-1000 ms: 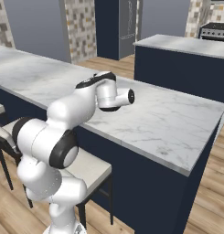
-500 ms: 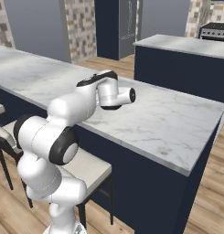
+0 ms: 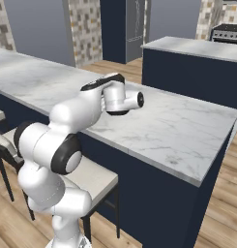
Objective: The dining table condiment station is running low on shaker. Refill the condiment station by opening the cabinet and taking the shaker from the cabinet and placing it on the dining table.
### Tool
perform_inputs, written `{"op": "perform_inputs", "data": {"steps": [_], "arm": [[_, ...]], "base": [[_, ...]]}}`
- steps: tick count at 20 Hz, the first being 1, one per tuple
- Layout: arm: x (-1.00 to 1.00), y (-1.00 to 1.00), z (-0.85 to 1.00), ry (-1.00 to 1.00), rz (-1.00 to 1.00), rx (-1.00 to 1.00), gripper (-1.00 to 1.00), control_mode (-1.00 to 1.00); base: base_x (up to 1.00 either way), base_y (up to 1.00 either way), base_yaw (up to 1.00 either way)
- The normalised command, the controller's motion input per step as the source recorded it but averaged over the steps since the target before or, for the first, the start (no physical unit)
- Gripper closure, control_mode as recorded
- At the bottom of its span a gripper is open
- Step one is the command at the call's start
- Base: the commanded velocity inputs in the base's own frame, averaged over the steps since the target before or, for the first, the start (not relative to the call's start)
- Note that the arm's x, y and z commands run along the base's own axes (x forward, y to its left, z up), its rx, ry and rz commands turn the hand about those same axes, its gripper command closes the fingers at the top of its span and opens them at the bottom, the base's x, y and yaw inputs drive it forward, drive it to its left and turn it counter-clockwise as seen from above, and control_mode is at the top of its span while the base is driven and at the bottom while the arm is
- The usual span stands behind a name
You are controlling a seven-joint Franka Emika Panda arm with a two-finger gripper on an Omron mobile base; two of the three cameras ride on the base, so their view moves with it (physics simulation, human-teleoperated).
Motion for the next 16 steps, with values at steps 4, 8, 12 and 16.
{"op": "perform_inputs", "data": {"steps": [4, 8, 12, 16], "arm": [[0.00, -0.01, 0.32, 0.00, 0.00, 0.00, -1.00, -1.00], [0.00, 0.00, 0.54, 0.00, 0.00, 0.00, -1.00, -1.00], [-0.05, 0.20, 0.76, -0.09, 0.00, -0.07, -1.00, -1.00], [-0.26, 0.33, 0.85, -0.12, 0.00, -0.13, -1.00, -1.00]], "base": [[0.00, 0.00, 0.00], [0.00, 0.00, 0.00], [0.00, 0.00, 0.00], [0.00, 0.00, 0.00]]}}
